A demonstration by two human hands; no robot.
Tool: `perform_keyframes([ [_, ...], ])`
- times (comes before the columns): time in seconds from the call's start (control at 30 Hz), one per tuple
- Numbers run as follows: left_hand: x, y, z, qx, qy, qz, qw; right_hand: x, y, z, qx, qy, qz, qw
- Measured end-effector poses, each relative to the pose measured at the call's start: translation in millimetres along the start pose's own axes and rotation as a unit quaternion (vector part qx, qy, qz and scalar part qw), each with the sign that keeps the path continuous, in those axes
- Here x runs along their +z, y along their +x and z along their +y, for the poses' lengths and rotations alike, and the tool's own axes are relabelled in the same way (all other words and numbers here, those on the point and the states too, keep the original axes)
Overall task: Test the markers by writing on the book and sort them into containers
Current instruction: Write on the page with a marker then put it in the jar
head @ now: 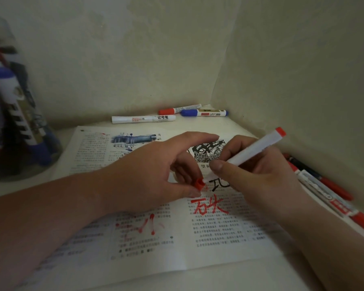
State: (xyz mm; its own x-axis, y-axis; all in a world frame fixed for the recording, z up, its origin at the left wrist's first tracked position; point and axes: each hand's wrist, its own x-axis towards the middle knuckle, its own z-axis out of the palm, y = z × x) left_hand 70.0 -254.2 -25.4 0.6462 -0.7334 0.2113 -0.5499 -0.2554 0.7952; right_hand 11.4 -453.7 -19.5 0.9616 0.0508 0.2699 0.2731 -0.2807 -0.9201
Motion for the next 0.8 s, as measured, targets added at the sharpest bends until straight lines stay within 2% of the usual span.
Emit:
perform_keyframes([
  [0.13,-1,-1,1,-0.002,0.007,0.004,1.0,1,1,-3,0.002,-0.068,0.001,0.998],
  [0.3,0,0,3,0.001,0.029,0.009,1.0,2,5,-2,0.027,-0.121,-0.057,0.991],
  [0.43,2,0,-2,0.001,0.035,0.011,0.999,5,4,0,-0.004,-0.118,-0.056,0.991],
  [0.57,3,0,-8,0.011,-0.019,0.051,0.998,1,4,-1,0.012,0.008,-0.022,1.0],
  [0.7,0,5,-11,-0.01,-0.138,0.114,0.984,-2,6,-1,0.053,0.179,0.025,0.982],
  [0.8,-4,7,-12,-0.031,-0.132,0.11,0.985,-4,7,4,0.077,0.177,0.009,0.981],
])
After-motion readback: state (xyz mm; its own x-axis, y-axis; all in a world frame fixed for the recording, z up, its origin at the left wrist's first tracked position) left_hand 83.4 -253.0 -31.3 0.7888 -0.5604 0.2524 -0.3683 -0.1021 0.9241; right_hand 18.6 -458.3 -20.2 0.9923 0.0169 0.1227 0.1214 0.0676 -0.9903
